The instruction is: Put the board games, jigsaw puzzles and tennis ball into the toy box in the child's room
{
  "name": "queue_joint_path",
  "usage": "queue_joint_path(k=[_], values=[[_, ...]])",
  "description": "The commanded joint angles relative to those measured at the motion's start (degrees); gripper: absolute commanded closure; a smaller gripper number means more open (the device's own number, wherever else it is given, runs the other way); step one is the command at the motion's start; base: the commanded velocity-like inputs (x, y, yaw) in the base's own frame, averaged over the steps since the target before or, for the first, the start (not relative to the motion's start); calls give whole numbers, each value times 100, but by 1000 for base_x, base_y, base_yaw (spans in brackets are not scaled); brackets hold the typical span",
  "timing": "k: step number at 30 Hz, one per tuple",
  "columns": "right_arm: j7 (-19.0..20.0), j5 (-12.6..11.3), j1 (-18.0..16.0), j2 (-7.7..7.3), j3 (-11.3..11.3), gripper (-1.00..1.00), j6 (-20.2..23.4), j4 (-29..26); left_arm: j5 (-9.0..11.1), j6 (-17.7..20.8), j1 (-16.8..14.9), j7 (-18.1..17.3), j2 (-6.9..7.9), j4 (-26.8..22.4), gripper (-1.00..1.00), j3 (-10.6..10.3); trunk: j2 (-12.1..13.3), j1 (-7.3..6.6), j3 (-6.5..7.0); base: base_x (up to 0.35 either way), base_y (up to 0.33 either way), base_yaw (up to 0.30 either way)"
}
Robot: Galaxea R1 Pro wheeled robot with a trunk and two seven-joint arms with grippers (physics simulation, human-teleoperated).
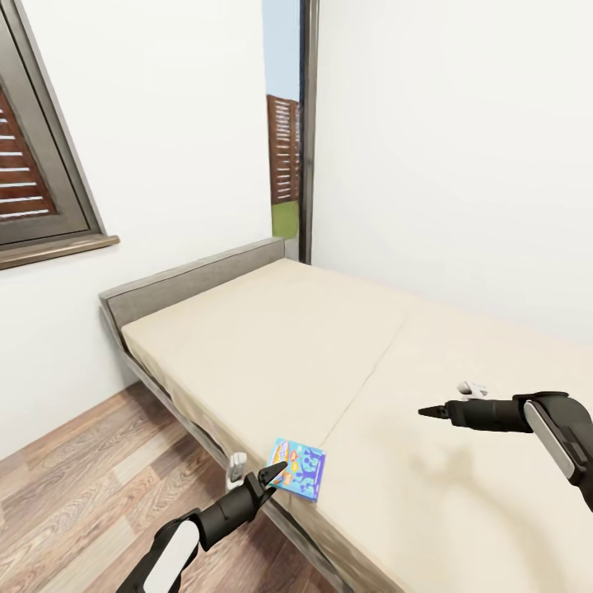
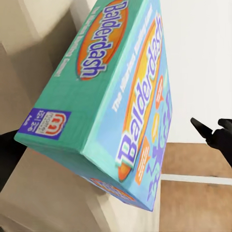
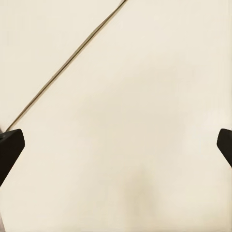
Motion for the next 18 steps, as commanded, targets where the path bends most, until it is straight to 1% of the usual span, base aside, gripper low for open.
queue_joint_path(k=[1,18], values=[[8,-7,-4,-5,9,-100,24,-2,95,57,-3,-3,-6,0,-100,-7,-2,-1,-5,0,0,-32],[8,-7,-4,-5,9,-100,22,0,93,57,-3,-15,4,0,-100,1,-2,-1,-5,0,0,-9]])
